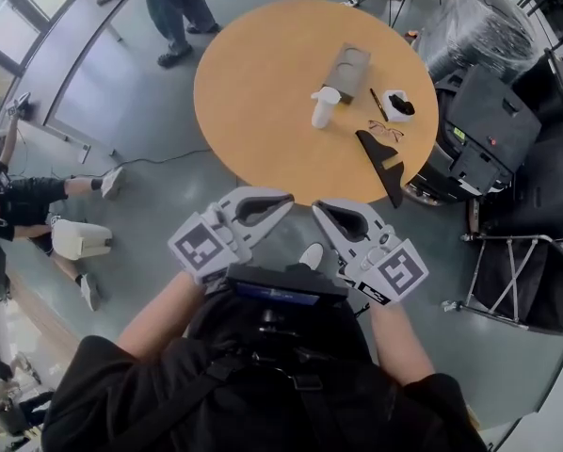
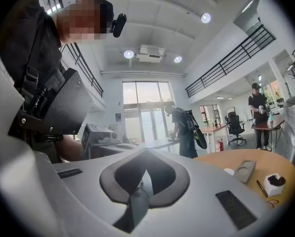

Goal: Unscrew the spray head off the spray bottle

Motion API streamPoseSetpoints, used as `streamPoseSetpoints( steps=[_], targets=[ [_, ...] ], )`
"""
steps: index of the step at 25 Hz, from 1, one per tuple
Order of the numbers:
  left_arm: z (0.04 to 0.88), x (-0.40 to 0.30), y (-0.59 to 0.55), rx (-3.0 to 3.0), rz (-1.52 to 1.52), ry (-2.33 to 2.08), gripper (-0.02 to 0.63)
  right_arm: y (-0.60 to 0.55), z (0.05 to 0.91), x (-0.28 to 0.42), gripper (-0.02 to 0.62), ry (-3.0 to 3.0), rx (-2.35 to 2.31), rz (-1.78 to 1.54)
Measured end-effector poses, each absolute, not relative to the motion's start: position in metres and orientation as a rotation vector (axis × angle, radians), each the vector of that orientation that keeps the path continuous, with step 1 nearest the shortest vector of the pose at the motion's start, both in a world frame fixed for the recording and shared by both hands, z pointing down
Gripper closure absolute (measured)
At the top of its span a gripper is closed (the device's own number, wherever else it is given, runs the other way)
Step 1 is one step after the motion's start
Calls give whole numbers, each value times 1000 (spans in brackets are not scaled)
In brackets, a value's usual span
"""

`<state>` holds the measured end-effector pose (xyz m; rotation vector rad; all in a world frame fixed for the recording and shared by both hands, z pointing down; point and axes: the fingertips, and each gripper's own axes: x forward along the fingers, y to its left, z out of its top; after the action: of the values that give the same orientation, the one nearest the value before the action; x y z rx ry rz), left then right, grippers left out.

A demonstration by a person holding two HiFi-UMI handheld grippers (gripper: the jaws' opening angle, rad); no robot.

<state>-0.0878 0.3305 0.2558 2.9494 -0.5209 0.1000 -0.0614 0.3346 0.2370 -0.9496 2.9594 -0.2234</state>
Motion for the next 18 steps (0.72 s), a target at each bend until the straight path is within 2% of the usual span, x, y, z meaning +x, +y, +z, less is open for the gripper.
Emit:
streamPoseSetpoints(
  steps=[10,18],
  targets=[
    [253,-18,284,2933,91,-622,588,282,234,9,598,2955,-874,-228],
    [264,17,257,2916,121,-674,588,250,246,38,598,2977,-792,-269]
  ],
)
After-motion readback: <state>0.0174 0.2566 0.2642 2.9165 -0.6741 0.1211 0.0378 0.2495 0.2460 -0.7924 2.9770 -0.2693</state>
